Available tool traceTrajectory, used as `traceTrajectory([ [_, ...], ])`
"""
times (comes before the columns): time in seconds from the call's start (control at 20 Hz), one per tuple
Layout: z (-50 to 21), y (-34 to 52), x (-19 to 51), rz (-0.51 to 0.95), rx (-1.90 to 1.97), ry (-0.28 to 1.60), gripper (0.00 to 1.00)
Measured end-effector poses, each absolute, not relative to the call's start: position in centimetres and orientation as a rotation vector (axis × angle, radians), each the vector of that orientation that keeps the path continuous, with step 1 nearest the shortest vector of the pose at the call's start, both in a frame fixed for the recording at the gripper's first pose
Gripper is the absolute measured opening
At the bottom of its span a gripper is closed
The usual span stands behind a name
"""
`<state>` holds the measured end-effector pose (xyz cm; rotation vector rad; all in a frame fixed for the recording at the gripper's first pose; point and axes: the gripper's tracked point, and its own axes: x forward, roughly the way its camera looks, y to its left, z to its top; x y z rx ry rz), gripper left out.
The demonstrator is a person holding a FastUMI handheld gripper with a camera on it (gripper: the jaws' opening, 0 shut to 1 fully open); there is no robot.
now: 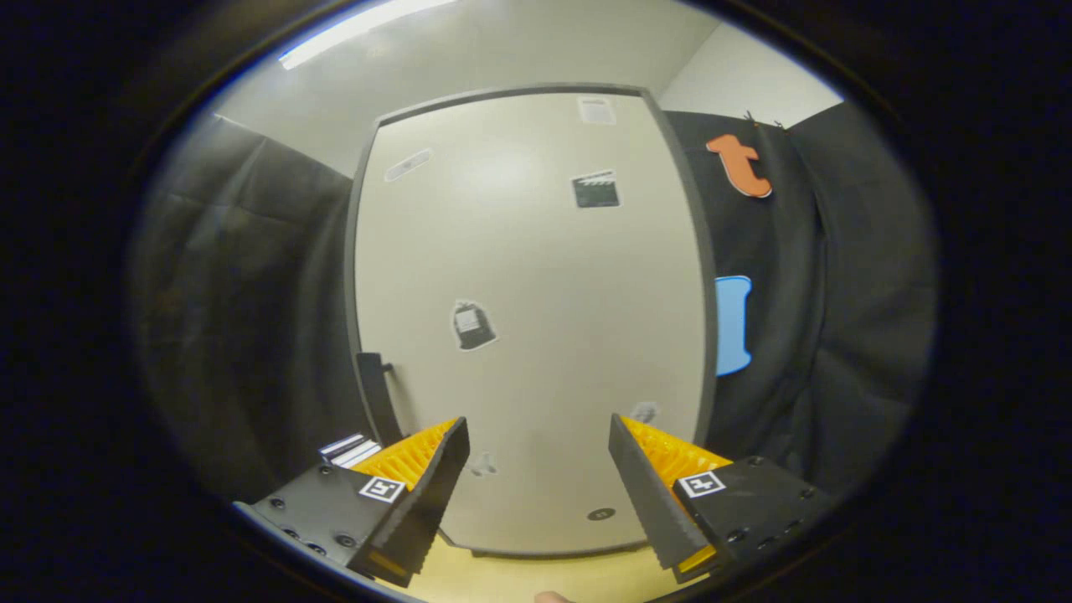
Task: Open the shoe cabinet door, grab the shoes and put them into the shoe cabinet, then close the shoe cabinet door.
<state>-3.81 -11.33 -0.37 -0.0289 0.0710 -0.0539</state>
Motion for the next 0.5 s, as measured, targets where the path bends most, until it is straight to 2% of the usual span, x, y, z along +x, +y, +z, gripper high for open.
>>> traceTrajectory([
  [0.5, 2.9, -22.1, -7.2, -0.076, -0.056, 0.025, 1.00],
])
